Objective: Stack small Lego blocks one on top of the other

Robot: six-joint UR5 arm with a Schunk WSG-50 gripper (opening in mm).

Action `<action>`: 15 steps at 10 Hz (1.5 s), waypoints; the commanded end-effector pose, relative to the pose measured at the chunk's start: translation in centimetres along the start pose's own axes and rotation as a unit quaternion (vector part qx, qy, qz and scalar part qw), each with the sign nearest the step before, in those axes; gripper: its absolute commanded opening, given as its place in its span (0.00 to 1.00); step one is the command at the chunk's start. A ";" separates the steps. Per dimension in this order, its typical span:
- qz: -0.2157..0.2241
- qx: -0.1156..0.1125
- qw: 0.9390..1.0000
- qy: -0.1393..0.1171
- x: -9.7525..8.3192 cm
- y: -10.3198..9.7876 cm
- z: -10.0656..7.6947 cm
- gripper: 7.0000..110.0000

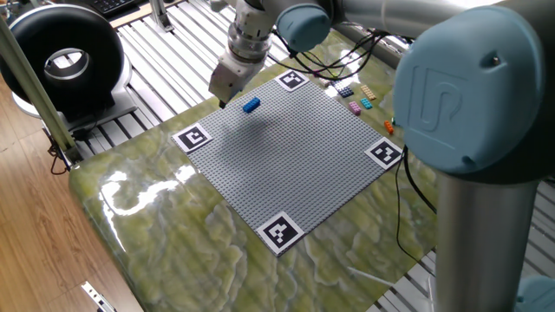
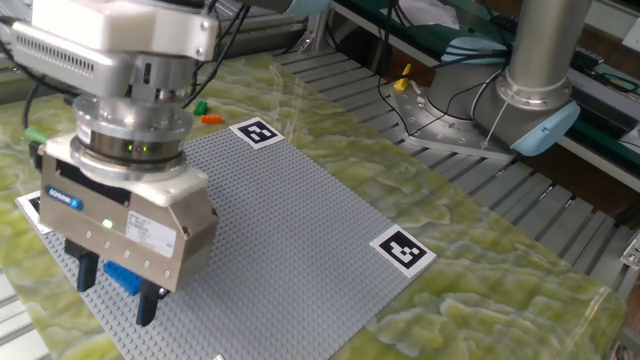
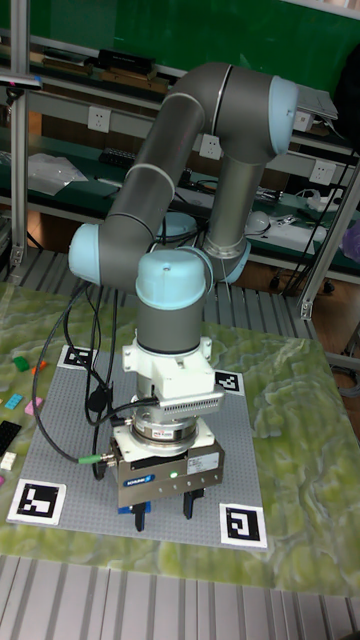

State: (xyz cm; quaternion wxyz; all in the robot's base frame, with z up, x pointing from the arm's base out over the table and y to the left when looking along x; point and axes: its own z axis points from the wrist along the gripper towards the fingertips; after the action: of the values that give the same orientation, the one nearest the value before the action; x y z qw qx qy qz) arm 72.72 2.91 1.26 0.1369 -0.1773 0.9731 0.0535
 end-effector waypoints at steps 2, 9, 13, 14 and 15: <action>-0.009 -0.001 1.000 0.001 0.5 -1.1 1.0 0.57; 0.002 -0.018 0.999 0.029 3.0 -1.3 0.7 0.57; 0.008 -0.022 0.999 0.028 2.9 -1.1 0.7 0.57; 0.008 -0.022 0.999 0.029 2.9 -1.1 0.7 0.57; 0.009 -0.022 0.999 0.030 3.0 -1.1 0.7 0.57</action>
State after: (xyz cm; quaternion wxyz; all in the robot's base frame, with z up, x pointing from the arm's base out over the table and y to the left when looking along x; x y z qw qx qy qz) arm 70.62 1.00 -0.49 0.1037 -0.1805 0.9759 0.0652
